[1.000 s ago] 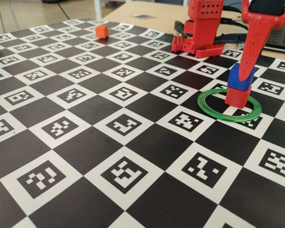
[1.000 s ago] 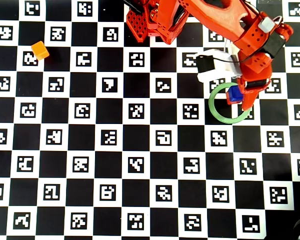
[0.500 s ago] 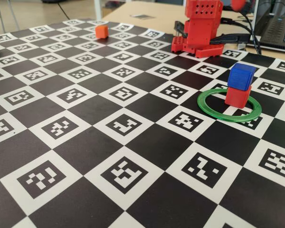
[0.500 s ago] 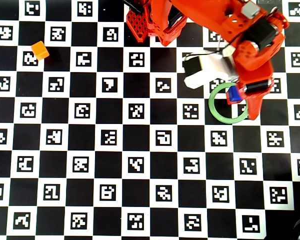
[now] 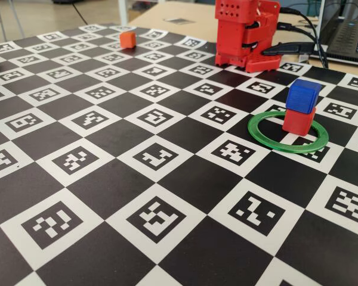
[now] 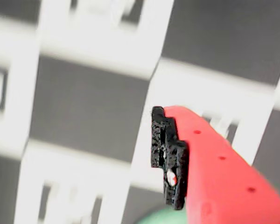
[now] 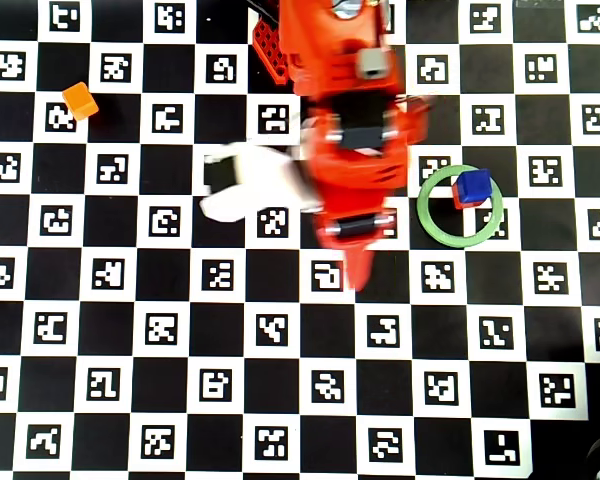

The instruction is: Grab the red cube then put it in the green circle then put the blue cube on top and finally the orange cube on top

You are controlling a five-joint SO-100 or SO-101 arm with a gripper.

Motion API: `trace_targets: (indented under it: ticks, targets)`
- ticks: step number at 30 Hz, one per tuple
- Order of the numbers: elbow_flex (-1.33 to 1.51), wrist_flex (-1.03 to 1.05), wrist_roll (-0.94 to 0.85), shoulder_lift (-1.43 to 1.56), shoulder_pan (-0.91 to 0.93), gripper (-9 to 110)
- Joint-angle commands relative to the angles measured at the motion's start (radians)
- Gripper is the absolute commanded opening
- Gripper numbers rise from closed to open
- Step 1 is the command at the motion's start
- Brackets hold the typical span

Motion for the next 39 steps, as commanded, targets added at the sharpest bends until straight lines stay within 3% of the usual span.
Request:
trace_targets:
  ticks: [1, 10, 18, 26, 39]
  targets:
    - [-0.083, 0.052, -0.158, -0.008, 0.201, 39]
    - [-0.133, -0.084, -0.531, -0.135, 0.667, 39]
    - [-0.276, -0.12, -0.729, -0.301, 0.953, 39]
    - [-0.377, -0.086, -0.857, -0.428, 1.112, 39]
    - [-0.387, -0.028, -0.979, -0.442, 1.193, 39]
